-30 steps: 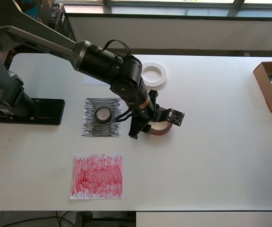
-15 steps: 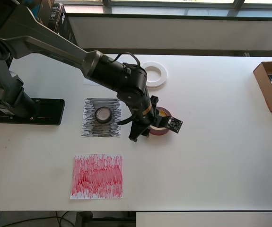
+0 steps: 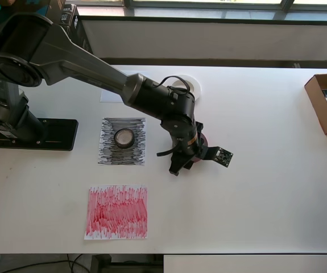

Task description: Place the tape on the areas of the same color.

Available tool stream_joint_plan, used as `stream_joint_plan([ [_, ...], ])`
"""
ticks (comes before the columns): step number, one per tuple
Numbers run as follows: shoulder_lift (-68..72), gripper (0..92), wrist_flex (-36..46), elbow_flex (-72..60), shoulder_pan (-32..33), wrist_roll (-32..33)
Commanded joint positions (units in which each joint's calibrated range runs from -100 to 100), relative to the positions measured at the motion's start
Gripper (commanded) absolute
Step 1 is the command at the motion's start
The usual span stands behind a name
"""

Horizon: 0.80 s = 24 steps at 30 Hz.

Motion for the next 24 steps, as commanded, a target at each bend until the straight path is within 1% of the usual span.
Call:
stream_joint_plan([
  [1, 0.7, 51.9, 0.3, -0.4, 0.4, -0.2],
  [9, 1.2, 51.9, 0.3, -0.4, 1.8, -0.4],
  [24, 1.3, 51.9, 0.3, 0.4, 1.2, -0.4],
])
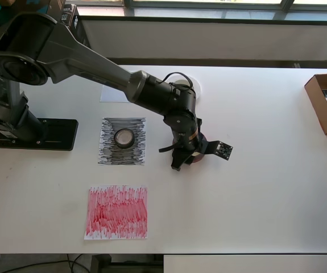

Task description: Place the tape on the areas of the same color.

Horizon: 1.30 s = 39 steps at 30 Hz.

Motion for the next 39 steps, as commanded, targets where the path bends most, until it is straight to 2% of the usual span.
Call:
stream_joint_plan([
  [1, 0.1, 51.9, 0.0, 0.4, -0.3, 0.0],
  [28, 3.3, 51.3, 1.5, -0.1, -1.0, -0.1],
  [30, 3.3, 46.5, 1.5, -0.2, -1.0, -0.2],
  [32, 3.3, 35.3, 1.5, -0.2, -1.0, -0.8],
  [36, 3.3, 0.0, 1.5, -0.2, -1.2, -0.8],
  [38, 3.3, 2.0, 1.5, -0.2, -1.2, -1.1],
  [39, 3.3, 0.2, 1.5, -0.2, -1.2, -1.1],
])
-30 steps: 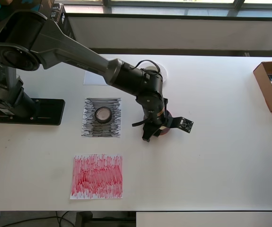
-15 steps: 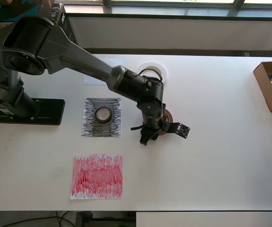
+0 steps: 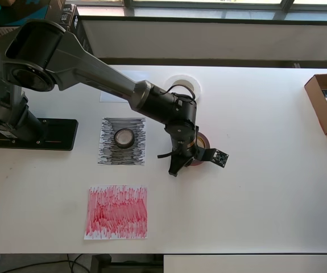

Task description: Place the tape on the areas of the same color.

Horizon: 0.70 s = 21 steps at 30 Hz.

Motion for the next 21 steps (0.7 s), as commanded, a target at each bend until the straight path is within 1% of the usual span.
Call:
stream_joint_plan([
  [1, -0.1, 0.0, 0.4, -0.2, -0.2, -0.3],
  [4, -1.0, 0.0, 0.3, -0.3, -0.2, -0.5],
  [7, -2.0, 0.0, -0.3, -0.5, -0.2, -2.2],
  [13, -10.4, 0.0, -0.6, 1.0, -0.4, -6.4],
  [17, -16.2, 0.0, -2.9, 6.9, -2.4, -9.8],
  [21, -23.8, 0.0, -7.3, 16.7, -6.6, -14.9],
])
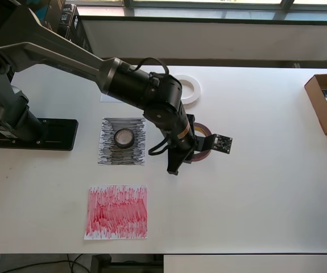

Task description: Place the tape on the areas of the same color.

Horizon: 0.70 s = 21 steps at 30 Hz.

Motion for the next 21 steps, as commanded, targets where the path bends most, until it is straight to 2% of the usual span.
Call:
stream_joint_plan([
  [1, -9.5, 0.0, -5.4, 13.1, -4.7, -6.0],
  [6, -19.8, 0.0, -9.8, 26.2, -11.1, -11.6],
  [12, -27.6, 0.0, -10.5, 38.1, -17.8, -16.6],
  [21, -28.8, 0.0, -10.6, 38.9, -26.8, -23.7],
])
